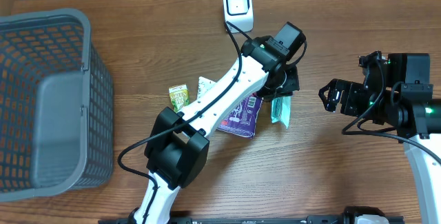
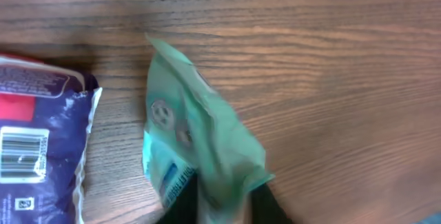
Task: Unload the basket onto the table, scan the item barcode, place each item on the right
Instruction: 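Lift the mint-green tissue pack out and set it right of the purple pack, then move the right gripper toward the mint-green tissue pack on the table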
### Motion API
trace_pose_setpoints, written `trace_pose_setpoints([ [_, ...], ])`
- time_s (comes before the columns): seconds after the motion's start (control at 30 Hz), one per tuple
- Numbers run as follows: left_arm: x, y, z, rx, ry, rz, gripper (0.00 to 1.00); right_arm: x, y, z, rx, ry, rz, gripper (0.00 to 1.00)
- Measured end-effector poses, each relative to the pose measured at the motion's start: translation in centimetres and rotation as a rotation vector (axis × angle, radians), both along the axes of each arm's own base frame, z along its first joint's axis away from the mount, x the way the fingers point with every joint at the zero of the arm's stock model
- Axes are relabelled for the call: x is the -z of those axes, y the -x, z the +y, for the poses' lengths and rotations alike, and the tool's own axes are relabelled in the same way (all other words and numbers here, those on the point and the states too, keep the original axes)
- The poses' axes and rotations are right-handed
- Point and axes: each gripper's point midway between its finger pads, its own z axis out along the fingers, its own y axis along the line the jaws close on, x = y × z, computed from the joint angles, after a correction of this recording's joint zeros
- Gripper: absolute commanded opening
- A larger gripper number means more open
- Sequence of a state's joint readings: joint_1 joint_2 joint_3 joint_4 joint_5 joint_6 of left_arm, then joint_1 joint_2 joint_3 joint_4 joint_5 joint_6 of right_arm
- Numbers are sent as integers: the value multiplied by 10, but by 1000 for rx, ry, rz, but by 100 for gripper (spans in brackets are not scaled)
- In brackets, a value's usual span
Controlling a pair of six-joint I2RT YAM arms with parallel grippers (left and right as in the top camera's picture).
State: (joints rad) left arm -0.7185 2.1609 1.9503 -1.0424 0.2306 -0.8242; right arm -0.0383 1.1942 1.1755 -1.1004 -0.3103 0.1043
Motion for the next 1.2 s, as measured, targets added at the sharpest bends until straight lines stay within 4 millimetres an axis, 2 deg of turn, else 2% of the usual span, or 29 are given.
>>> trace_pose_setpoints([
  [0.03,0,-1,1,-6,-3,-2,100,0,0,0,0,0,0,100],
  [0.17,1,-7,7,-7,-12,-13,99,0,0,0,0,0,1,100],
  [0.23,1,-10,17,16,-30,-13,100,0,0,0,0,0,0,100],
  [0.4,-7,-15,75,11,-160,35,100,0,0,0,1,0,-2,100],
  [0.53,-35,-24,120,-46,-242,-4,100,-1,-2,0,0,0,-8,100],
  [0.6,-59,-21,144,-80,-270,-32,100,-1,-2,0,0,0,-8,100],
  [0.7,-93,-8,170,-118,-301,-70,100,-1,-2,0,0,0,-8,100],
  [0.77,-109,7,190,-144,-348,-65,100,-1,-2,0,1,0,-7,100],
  [0.83,-123,18,208,-182,-393,-77,100,-1,-2,0,0,0,-8,100],
  [0.9,-130,20,221,-218,-426,-98,100,-1,-2,0,0,0,-8,100],
  [1.0,-132,24,244,-269,-465,-103,100,-1,-2,0,0,0,-8,100],
  [1.13,-121,35,288,-378,-508,-60,100,0,-1,0,0,0,-3,100],
  [1.2,-114,46,312,-439,-524,-40,100,0,-1,0,0,0,-3,100],
])
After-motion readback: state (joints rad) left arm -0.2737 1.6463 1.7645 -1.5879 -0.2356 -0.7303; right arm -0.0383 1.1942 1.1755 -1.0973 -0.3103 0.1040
